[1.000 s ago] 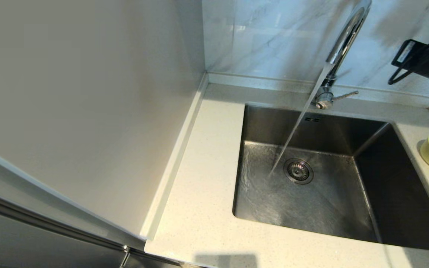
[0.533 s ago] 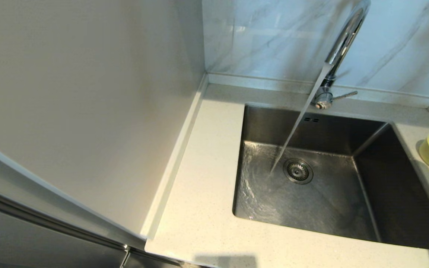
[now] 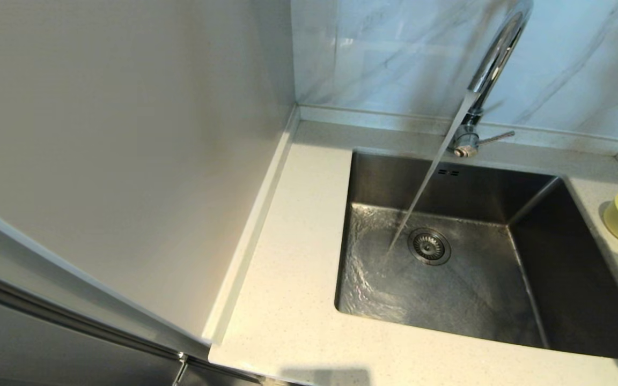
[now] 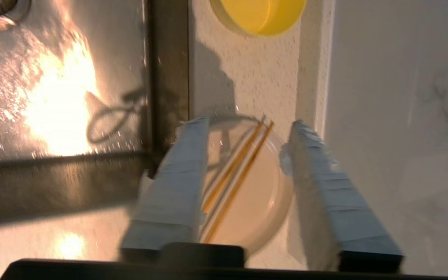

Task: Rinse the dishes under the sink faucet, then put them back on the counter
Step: Pick up the bowl

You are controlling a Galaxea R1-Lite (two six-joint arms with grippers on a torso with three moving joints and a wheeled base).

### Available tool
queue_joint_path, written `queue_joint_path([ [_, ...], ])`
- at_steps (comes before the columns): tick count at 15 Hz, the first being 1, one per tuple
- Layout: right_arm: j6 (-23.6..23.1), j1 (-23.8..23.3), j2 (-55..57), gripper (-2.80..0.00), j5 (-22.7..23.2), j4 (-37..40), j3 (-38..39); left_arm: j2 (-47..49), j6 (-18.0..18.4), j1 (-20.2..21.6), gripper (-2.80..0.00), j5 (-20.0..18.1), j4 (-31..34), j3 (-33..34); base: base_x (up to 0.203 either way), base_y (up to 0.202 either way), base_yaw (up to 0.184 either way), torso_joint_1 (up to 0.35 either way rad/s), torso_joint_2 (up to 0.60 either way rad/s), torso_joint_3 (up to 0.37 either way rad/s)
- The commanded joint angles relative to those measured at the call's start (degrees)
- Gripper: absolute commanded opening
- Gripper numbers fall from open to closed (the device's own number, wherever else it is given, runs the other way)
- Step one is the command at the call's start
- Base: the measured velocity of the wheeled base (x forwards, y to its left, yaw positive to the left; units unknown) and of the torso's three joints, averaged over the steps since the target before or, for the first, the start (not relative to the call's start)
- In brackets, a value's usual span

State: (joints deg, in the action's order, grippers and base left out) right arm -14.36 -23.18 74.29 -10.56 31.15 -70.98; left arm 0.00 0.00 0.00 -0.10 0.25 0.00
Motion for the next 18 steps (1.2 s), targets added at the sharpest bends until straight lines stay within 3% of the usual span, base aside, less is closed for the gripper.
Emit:
queue_joint_path([
  [1, 3.5, 0.3, 3.8, 0.0, -0.1, -1.8, 1.1, 0.0, 0.0, 0.0, -2.8, 0.0, 0.0, 0.0, 0.0, 0.0, 0.0, 0.0, 0.0, 0.0],
  [4, 14.6, 1.6, 12.2, 0.0, -0.2, -2.6, -3.2, 0.0, 0.0, 0.0, -2.8, 0.0, 0.0, 0.0, 0.0, 0.0, 0.0, 0.0, 0.0, 0.0],
  [7, 19.8, 2.6, 19.3, 0.0, -0.1, -2.8, -9.4, 0.0, 0.0, 0.0, -2.8, 0.0, 0.0, 0.0, 0.0, 0.0, 0.0, 0.0, 0.0, 0.0],
  [11, 30.1, 3.4, 27.4, 0.0, -0.1, -2.2, -17.5, 0.0, 0.0, 0.0, -2.8, 0.0, 0.0, 0.0, 0.0, 0.0, 0.0, 0.0, 0.0, 0.0],
  [13, 32.4, 3.8, 30.4, 0.0, -0.1, -2.3, -19.4, 0.0, 0.0, 0.0, -2.8, 0.0, 0.0, 0.0, 0.0, 0.0, 0.0, 0.0, 0.0, 0.0],
  [18, 32.7, 3.7, 35.0, 0.0, -2.6, -5.0, -23.5, 0.0, 0.0, 0.0, -2.8, 0.0, 0.0, 0.0, 0.0, 0.0, 0.0, 0.0, 0.0, 0.0],
])
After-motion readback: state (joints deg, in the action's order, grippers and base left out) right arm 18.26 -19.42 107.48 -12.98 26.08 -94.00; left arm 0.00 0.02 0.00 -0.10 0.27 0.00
